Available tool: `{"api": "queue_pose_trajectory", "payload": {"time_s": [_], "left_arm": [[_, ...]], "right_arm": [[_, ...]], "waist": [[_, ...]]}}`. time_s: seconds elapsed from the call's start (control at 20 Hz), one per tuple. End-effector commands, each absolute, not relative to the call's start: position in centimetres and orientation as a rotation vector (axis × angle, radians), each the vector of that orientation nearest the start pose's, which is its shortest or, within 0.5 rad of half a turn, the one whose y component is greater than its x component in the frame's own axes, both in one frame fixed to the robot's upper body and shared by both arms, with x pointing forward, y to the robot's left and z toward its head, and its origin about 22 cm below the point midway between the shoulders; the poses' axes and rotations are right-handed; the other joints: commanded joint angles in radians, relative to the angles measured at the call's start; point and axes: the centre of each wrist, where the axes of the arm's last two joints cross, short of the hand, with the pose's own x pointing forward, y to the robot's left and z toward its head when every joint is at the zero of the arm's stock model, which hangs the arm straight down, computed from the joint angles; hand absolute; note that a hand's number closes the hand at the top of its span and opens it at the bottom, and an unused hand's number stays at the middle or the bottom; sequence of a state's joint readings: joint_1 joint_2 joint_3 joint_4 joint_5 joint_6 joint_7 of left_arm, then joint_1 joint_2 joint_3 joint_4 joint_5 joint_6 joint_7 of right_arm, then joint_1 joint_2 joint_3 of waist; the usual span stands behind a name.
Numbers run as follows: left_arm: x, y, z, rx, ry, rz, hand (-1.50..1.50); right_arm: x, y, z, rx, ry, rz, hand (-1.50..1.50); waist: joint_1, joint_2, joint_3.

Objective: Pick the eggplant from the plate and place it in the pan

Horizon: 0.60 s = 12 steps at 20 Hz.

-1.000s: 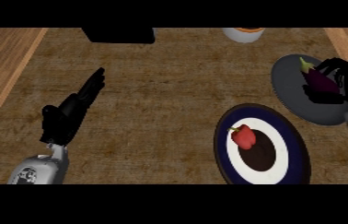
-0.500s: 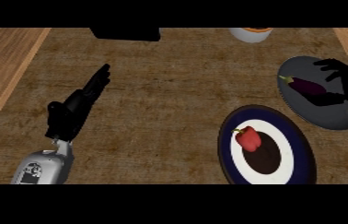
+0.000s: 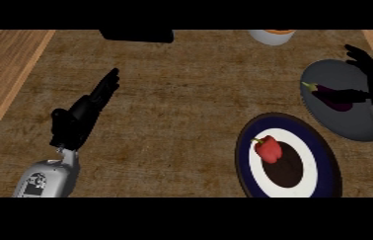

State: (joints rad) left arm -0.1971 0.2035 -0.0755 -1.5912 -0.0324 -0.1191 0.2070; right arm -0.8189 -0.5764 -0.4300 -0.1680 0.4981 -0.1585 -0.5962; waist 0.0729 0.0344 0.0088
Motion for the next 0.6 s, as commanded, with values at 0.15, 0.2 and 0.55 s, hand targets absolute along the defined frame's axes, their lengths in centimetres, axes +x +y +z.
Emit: {"api": "queue_pose_trajectory", "payload": {"time_s": [0.15,0.2,0.55], "left_arm": [[28.3,22.9,5.9,0.056,-1.548,-0.402,0.0],[28.8,23.7,6.7,0.053,-1.549,-0.396,0.0],[27.9,23.7,5.8,0.063,-1.524,-0.383,0.0]], "right_arm": [[36.0,-44.7,3.7,-0.532,-1.699,0.06,-1.5],[35.5,-45.8,4.4,-0.5,-1.704,0.056,-1.5],[30.8,-50.9,4.1,-0.332,-1.716,0.069,-1.5]], "waist": [[-0.01,0.0,0.002],[-0.01,0.002,0.002],[-0.018,-0.004,0.001]]}}
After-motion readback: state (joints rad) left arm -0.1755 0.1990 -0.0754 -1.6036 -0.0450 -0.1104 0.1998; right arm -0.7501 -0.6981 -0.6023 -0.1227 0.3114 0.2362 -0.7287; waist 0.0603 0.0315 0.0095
